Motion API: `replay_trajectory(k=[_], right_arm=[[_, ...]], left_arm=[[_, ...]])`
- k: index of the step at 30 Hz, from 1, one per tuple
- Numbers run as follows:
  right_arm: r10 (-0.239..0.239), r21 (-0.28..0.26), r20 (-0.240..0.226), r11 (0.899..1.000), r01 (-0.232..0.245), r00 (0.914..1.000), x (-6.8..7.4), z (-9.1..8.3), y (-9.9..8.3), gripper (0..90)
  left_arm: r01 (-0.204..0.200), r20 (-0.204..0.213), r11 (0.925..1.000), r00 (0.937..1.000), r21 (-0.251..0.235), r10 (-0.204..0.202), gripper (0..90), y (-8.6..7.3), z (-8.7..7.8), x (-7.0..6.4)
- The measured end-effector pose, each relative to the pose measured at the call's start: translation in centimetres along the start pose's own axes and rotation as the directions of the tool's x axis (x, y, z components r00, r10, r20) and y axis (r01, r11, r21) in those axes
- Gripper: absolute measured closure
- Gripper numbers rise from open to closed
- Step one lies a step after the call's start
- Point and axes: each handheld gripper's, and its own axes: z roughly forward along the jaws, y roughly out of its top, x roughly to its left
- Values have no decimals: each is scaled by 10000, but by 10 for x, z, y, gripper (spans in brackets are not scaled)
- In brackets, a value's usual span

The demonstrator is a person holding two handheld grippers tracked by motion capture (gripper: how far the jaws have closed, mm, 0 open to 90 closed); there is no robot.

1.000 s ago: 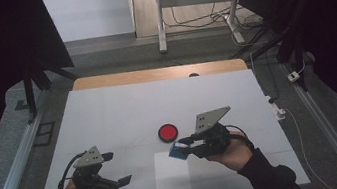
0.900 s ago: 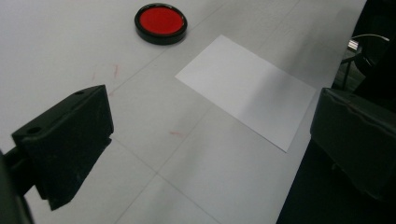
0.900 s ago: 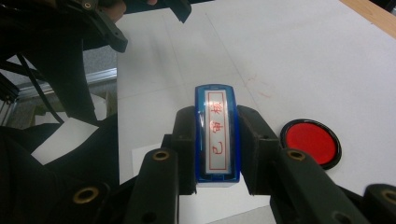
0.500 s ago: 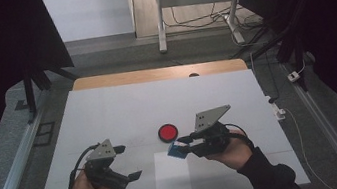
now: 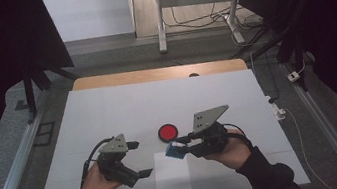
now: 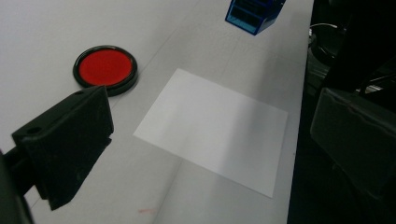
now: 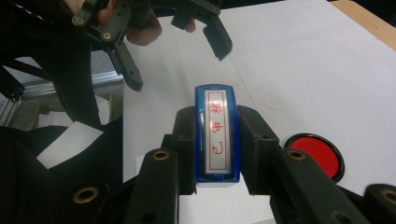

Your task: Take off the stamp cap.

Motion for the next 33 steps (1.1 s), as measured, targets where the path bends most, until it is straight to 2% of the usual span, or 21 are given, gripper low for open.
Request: replay_trajectory(k=[8, 13, 15, 17, 19, 21, 25, 29, 33], right_arm=[[-53, -19, -100, 10000, 53, 9999, -1, 2, 0, 702], [-56, -26, -164, 10000, 56, 9998, 0, 3, 1, 703], [-107, -38, -190, 9999, 106, 9998, 0, 3, 1, 703], [-124, -51, -215, 9999, 122, 9997, 0, 4, 1, 703], [-114, -24, -234, 9999, 114, 9997, 0, 4, 1, 703], [-127, -28, -264, 9999, 127, 9996, 0, 4, 0, 703], [-218, -25, -361, 9998, 217, 9991, 0, 5, 0, 703], [-300, -67, -410, 9995, 297, 9987, 1, 6, 0, 703], [-288, -181, -503, 9994, 279, 9983, 1, 6, 0, 703]], left_arm=[[-601, 318, 9981, 9977, 117, 597, 0, 11, 19, 1], [-724, 619, 9974, 9955, 28, 721, 0, 18, 32, 1], [-728, 760, 9973, 9945, 129, 716, 0, 21, 37, 1], [-780, 973, 9967, 9924, 207, 757, 0, 24, 42, 0], [-1026, 1072, 9943, 9893, 293, 989, 0, 26, 48, -2], [-1190, 1057, 9921, 9878, 401, 1142, 0, 27, 51, -3], [-1176, 1352, 9926, 9844, 288, 1127, 12, 28, 55, -2], [-1512, 1463, 9885, 9781, 94, 1482, 139, 27, 54, -3], [-1611, 1746, 9866, 9710, -272, 1634, 307, 26, 51, -3]])
